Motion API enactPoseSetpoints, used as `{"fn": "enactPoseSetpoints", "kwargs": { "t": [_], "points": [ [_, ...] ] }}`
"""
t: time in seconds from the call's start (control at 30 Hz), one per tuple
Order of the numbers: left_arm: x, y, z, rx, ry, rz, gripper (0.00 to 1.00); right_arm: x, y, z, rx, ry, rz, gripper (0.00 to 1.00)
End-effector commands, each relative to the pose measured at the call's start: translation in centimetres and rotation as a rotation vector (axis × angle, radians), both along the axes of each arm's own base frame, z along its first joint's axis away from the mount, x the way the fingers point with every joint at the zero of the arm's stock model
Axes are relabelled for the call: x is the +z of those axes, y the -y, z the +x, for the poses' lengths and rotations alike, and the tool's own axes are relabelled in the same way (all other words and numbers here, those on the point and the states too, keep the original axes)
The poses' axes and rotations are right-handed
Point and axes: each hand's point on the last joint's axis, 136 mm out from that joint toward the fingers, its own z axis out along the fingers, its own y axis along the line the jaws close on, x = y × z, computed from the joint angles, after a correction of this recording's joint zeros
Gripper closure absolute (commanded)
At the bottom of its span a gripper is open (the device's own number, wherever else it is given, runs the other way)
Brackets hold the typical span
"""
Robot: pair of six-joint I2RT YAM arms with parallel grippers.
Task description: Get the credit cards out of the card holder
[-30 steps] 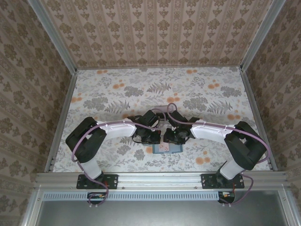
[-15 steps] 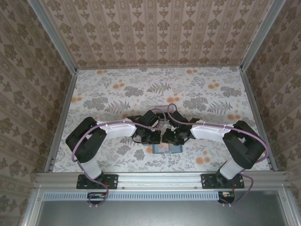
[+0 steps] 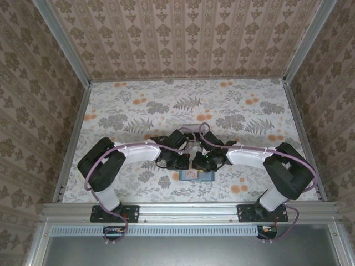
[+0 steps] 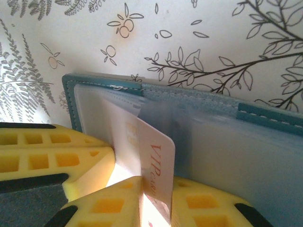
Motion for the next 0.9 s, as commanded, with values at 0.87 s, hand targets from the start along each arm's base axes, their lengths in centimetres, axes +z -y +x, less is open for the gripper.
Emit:
{"fn": "enactPoseSetpoints", "kwargs": {
  "t": [0.87],
  "points": [
    [-1.5,-1.6,-1.1,-0.009,-0.024,0.052,1.0,1.2,3.3,0.2,-0.033,0.064,-0.093,0.94]
  ]
}}
